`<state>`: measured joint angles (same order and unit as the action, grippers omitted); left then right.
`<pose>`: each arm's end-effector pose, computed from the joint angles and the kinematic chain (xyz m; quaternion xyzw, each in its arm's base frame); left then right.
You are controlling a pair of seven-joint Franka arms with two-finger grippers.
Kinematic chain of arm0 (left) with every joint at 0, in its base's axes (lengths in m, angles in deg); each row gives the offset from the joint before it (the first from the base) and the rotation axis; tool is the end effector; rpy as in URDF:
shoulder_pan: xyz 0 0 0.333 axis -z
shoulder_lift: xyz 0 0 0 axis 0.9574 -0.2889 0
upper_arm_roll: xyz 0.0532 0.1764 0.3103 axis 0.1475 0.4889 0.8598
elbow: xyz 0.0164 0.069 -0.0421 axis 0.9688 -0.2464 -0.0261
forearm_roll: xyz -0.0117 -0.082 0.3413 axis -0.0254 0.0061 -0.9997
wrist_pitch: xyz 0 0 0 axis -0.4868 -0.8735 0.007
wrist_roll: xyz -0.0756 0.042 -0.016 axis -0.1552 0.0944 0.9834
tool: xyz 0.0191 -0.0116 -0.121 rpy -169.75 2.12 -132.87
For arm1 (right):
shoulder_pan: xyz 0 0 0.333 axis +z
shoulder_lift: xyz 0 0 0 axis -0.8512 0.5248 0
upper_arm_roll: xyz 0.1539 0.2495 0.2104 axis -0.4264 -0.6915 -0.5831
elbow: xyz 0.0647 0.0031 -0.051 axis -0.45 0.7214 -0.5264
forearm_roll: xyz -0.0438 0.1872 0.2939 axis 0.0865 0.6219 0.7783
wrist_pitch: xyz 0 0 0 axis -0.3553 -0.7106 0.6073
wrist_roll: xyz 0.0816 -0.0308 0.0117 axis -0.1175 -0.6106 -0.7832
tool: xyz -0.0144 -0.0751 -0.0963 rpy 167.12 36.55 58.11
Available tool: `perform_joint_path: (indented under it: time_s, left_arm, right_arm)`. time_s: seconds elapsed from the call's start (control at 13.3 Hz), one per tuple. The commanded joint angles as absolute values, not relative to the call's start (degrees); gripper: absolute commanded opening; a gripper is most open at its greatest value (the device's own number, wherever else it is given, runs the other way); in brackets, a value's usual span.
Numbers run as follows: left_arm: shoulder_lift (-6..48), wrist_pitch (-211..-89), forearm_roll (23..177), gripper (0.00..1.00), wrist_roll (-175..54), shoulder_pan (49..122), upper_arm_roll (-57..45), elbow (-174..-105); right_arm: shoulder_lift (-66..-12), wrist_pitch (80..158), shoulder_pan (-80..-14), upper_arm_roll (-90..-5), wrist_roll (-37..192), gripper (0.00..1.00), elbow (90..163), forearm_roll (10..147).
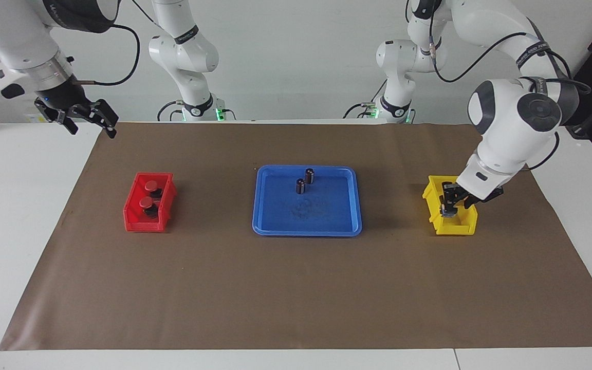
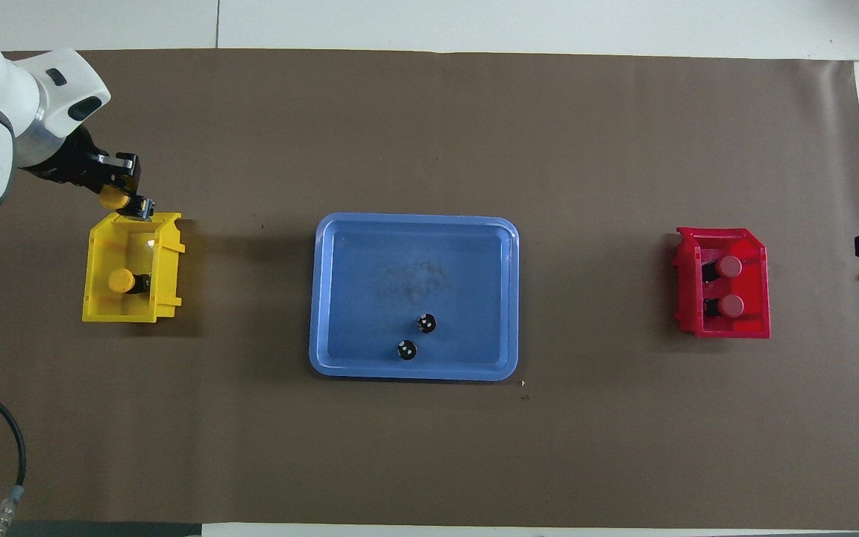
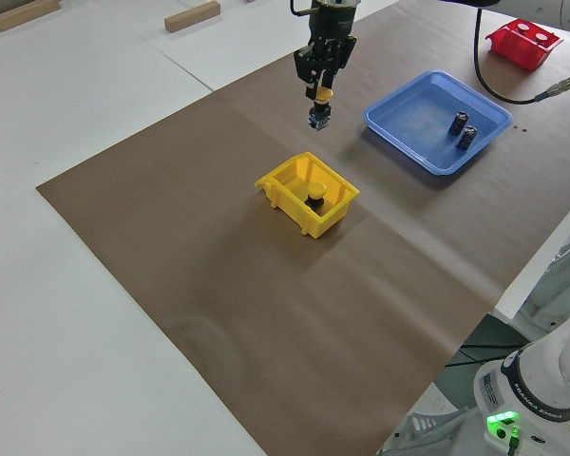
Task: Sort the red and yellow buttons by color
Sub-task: 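Lower the yellow button into the yellow bin and open the left gripper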
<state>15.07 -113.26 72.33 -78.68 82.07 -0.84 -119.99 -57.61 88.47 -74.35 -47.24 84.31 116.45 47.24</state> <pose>0.6038 -0.0692 0.5216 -0.9952 0.0881 0.0304 0.0299 0.4774 -0.0761 0.6506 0.9971 -0.0683 -0.0327 0.0049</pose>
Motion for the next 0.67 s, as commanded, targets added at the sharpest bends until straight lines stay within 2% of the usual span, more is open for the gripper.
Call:
perform_joint_path:
  time_s: [0.0, 0.07, 0.38, 0.6]
  left_arm:
    - [15.33, -114.9, 70.74, 0.01, -80.16, 80.95, -1.52, -120.92]
    - [15.41, -115.78, 70.65, 0.01, -80.43, 80.86, -1.44, -121.62]
    - [18.22, -125.26, 70.65, 0.01, -82.18, 78.49, -1.44, -131.36]
    - [18.49, -126.25, 70.65, 0.01, -82.36, 77.6, -1.52, -132.96]
  right_arm:
    - [-59.6, 87.69, -74.34, -47.86, 83.73, 1.0, 117.97, 47.66]
    - [-59.6, 87.69, -74.25, -47.86, 83.64, 1.0, 117.97, 47.66]
    - [-59.51, 88.48, -72.85, -48.04, 84.17, 1.0, 117.97, 47.48]
    - [-59.51, 88.48, -72.76, -48.13, 83.9, 1.0, 117.97, 47.48]
